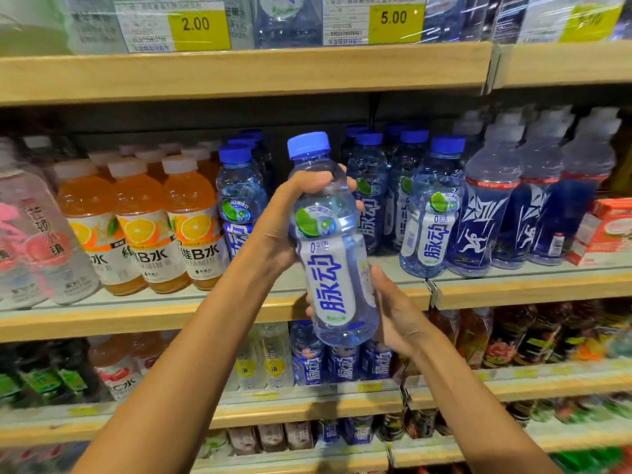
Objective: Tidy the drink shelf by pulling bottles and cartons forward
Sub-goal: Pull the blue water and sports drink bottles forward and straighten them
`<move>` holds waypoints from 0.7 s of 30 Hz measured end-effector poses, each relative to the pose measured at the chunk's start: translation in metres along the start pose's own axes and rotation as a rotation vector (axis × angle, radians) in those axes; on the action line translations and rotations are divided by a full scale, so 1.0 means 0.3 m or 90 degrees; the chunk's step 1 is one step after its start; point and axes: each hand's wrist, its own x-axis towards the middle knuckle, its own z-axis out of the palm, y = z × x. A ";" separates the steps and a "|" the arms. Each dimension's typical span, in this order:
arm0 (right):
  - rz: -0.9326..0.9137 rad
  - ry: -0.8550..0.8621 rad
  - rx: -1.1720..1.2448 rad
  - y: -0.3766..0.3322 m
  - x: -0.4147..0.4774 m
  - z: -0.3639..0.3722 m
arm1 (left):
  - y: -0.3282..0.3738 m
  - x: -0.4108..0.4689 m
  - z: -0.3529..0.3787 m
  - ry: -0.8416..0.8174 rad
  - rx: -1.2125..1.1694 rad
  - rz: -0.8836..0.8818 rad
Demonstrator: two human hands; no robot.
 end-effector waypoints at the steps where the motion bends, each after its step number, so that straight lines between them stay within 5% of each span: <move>1: 0.021 -0.051 0.021 0.006 0.004 0.003 | -0.001 0.005 0.001 -0.061 -0.057 -0.006; 4: 0.041 -0.190 0.081 0.030 0.021 0.036 | -0.018 0.017 0.006 -0.186 -0.171 -0.022; 9: 0.029 -0.191 0.111 0.043 0.018 0.051 | -0.063 0.017 -0.008 -0.226 -0.203 -0.047; 11: -0.008 -0.132 0.055 0.036 0.007 0.041 | -0.067 0.014 -0.022 -0.174 -0.136 -0.041; 15: -0.064 0.161 -0.150 -0.003 -0.024 0.032 | -0.066 -0.002 -0.044 0.005 0.089 -0.010; 21: -0.253 0.270 -0.369 -0.039 -0.012 0.056 | -0.071 -0.015 -0.029 0.280 0.335 0.151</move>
